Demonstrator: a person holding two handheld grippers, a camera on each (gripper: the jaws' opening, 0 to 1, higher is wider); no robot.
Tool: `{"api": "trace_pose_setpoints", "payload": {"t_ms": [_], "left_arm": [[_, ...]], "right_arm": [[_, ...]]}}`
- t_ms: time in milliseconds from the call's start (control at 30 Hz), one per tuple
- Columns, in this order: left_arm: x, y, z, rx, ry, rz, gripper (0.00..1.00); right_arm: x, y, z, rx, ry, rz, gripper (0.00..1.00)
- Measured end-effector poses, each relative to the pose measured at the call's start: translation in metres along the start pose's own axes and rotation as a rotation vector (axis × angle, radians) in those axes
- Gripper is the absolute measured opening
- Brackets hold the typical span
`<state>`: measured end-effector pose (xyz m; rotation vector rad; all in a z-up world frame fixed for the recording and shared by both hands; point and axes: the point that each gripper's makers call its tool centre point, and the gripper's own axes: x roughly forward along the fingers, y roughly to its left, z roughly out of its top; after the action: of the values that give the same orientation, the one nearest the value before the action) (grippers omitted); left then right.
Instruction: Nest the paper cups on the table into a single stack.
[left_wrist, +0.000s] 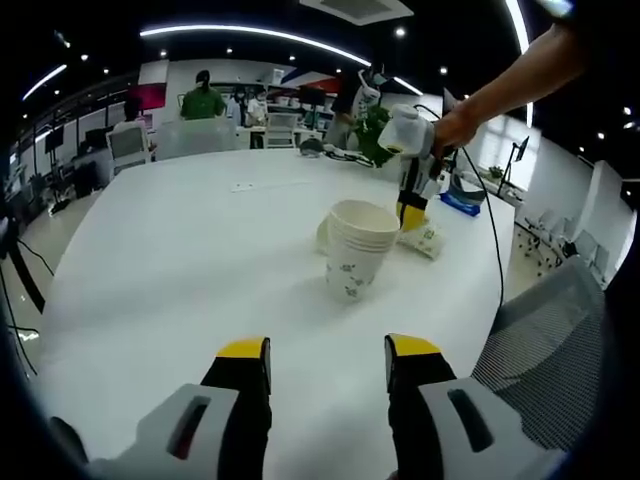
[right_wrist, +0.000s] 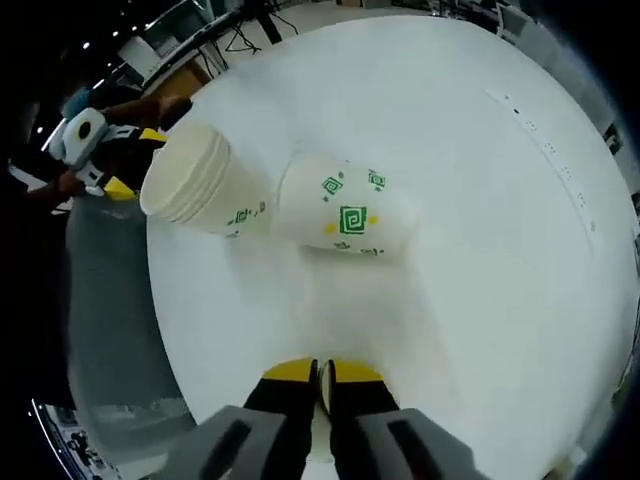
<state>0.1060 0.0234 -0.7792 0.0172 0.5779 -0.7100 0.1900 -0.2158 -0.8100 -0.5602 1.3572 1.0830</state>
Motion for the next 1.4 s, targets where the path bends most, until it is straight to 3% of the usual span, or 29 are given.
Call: {"api": "trace_pose_setpoints", "payload": {"t_ms": [333,933,1400], "left_arm": [[0.000,-0.002,0.001,0.008,-0.001,-0.003,0.44],[0.001,-0.008,-0.001,0.028,0.010,-0.026,0.44],[0.000,-0.010,-0.001,0.029,0.012,-0.029,0.44]], "right_arm": [[-0.010,0.006,0.003,-0.008,-0.026,-0.032,0.00],[-0.026,-0.014,0.022,-0.032,-0.120,-0.134,0.00],[-0.039,-0.009,0.058,-0.074,-0.227,-0.269,0.00]]}}
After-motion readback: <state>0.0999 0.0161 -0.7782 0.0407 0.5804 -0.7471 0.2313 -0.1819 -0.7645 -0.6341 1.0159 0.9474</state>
